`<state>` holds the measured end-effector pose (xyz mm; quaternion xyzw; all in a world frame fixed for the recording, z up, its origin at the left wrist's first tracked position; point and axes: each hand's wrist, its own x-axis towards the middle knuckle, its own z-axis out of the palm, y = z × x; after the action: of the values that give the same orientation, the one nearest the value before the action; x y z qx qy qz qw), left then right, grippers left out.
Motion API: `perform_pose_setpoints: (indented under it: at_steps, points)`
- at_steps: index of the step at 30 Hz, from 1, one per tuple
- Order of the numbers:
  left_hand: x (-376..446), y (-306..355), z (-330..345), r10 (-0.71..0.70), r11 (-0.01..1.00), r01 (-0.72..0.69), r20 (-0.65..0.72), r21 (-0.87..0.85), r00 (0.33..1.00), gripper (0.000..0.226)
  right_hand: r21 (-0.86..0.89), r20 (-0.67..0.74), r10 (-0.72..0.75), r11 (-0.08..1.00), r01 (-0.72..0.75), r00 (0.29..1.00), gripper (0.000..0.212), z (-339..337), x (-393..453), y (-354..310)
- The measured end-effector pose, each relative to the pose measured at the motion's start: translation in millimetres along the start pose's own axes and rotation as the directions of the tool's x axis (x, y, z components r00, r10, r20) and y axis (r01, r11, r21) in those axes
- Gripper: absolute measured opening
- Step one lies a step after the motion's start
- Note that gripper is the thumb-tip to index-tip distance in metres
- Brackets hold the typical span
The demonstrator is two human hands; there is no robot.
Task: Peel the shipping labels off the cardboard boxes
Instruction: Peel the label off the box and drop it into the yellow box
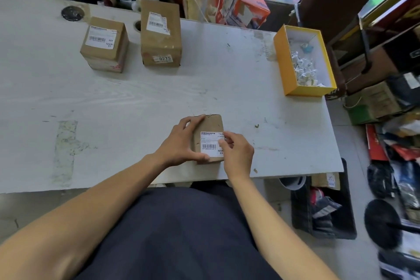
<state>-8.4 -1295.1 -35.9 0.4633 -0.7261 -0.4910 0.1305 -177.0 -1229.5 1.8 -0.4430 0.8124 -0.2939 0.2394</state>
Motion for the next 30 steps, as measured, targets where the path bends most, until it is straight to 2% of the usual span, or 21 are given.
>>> perform_pose_setpoints:
  at_steps: [8,16,19,25,30]
  points:
    - [9.1,-1.6,-6.8,-0.004,0.996,-0.004,0.085,0.093,0.996,0.121,-0.039,-0.013,-0.042,0.998,0.041,0.999,0.012,-0.7,7.8,2.1]
    - [10.0,-3.0,-5.2,-0.013,0.996,0.006,0.080,0.092,0.997,0.121,-0.078,0.002,-0.049,0.996,0.049,0.999,0.012,-1.6,10.9,-2.2]
    - [10.4,-4.5,-4.2,-0.014,0.997,0.008,0.074,0.079,0.997,0.121,-0.067,0.008,-0.005,0.998,0.005,1.000,0.018,-1.7,10.5,-3.0]
    - [11.2,-4.9,-4.3,-0.011,0.998,0.006,0.064,0.063,0.998,0.121,0.005,-0.038,0.171,0.985,-0.171,0.984,0.013,3.2,12.1,-8.3]
    - [11.5,-3.7,-5.1,-0.011,0.998,0.006,0.063,0.067,0.998,0.120,-0.018,-0.049,0.171,0.985,-0.172,0.984,0.013,4.2,12.8,-9.3]
